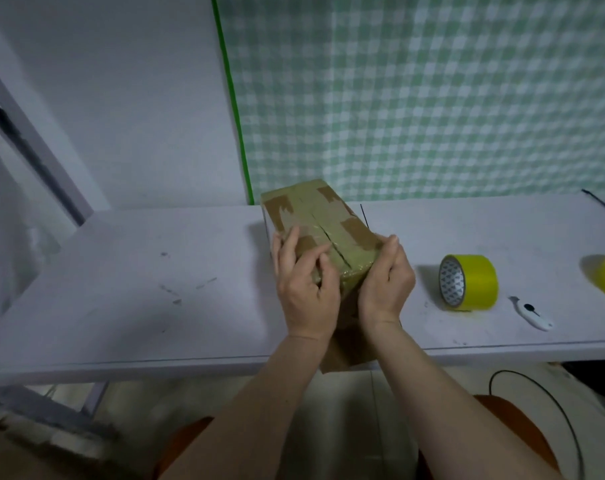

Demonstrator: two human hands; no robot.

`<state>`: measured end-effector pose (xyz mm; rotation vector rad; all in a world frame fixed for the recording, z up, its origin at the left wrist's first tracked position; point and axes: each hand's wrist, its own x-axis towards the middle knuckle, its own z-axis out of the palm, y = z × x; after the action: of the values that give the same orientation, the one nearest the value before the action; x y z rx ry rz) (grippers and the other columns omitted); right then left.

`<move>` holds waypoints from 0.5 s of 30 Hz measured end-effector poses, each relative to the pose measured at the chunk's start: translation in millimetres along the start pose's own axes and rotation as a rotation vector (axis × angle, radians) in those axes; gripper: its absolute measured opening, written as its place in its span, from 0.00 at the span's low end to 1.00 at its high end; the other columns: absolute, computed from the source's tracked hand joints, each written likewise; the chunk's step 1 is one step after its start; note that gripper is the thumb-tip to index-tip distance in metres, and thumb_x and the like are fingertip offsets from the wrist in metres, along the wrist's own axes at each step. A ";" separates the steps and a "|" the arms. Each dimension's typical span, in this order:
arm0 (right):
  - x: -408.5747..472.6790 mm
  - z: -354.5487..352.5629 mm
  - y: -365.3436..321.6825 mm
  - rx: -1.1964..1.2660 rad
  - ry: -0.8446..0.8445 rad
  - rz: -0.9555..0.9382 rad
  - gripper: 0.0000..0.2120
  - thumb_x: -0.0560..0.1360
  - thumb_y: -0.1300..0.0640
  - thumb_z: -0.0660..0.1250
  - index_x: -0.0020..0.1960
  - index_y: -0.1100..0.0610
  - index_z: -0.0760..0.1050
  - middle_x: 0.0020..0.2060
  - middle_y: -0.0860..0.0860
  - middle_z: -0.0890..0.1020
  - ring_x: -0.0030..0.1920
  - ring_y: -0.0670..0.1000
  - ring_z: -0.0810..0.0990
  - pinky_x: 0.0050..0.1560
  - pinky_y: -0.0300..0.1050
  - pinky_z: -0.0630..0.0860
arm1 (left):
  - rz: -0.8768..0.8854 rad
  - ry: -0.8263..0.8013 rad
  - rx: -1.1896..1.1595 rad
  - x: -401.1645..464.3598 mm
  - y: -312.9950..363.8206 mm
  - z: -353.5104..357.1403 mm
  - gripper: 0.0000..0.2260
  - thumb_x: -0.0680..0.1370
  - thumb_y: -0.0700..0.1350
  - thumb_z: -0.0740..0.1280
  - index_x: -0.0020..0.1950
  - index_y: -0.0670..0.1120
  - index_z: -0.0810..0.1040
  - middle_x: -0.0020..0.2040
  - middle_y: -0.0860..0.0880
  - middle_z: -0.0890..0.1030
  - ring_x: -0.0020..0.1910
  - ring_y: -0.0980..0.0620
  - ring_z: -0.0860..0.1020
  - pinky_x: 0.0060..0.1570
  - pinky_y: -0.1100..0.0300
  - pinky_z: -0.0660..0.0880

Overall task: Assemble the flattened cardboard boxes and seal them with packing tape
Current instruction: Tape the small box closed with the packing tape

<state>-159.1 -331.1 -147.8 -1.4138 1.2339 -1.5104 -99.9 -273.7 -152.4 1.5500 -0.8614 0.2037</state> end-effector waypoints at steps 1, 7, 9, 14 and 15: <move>-1.0 1.8 1.4 0.034 0.002 0.038 0.23 0.80 0.47 0.51 0.44 0.61 0.77 0.34 0.48 0.78 0.38 0.48 0.74 0.43 0.44 0.70 | 0.026 0.013 0.003 1.1 -1.3 1.3 0.14 0.77 0.46 0.59 0.49 0.44 0.85 0.67 0.41 0.75 0.73 0.39 0.64 0.72 0.59 0.61; 4.8 -23.1 12.7 0.073 -0.445 0.179 0.30 0.75 0.35 0.46 0.49 0.55 0.78 0.46 0.49 0.82 0.50 0.48 0.79 0.56 0.46 0.73 | 0.159 -0.164 0.164 8.0 -18.6 -22.0 0.18 0.77 0.55 0.62 0.55 0.45 0.83 0.64 0.44 0.77 0.71 0.42 0.65 0.70 0.44 0.64; 9.3 -41.7 18.8 -0.053 -0.530 0.129 0.24 0.79 0.38 0.48 0.51 0.51 0.77 0.50 0.48 0.81 0.53 0.47 0.77 0.59 0.47 0.71 | 0.167 -0.274 0.234 11.9 -21.4 -41.2 0.21 0.77 0.58 0.61 0.61 0.47 0.80 0.67 0.46 0.75 0.71 0.40 0.65 0.70 0.47 0.61; 11.3 -69.4 30.4 -0.287 -0.406 0.124 0.19 0.80 0.49 0.58 0.65 0.59 0.71 0.61 0.55 0.76 0.60 0.53 0.74 0.62 0.49 0.70 | 0.132 -0.294 0.323 11.4 -48.8 -107.1 0.27 0.81 0.61 0.52 0.69 0.44 0.73 0.69 0.45 0.73 0.68 0.45 0.69 0.67 0.50 0.65; 7.3 -68.3 26.9 -0.285 -0.461 0.184 0.21 0.79 0.49 0.60 0.67 0.59 0.69 0.61 0.55 0.76 0.60 0.53 0.75 0.62 0.49 0.70 | 0.135 -0.271 0.352 8.6 -55.6 -119.9 0.27 0.82 0.59 0.51 0.68 0.42 0.73 0.68 0.43 0.74 0.67 0.44 0.70 0.67 0.48 0.66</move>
<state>-230.1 -334.3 -167.2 -1.6625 1.2713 -0.8418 -17.3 -171.3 -167.2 1.8761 -1.1934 0.2563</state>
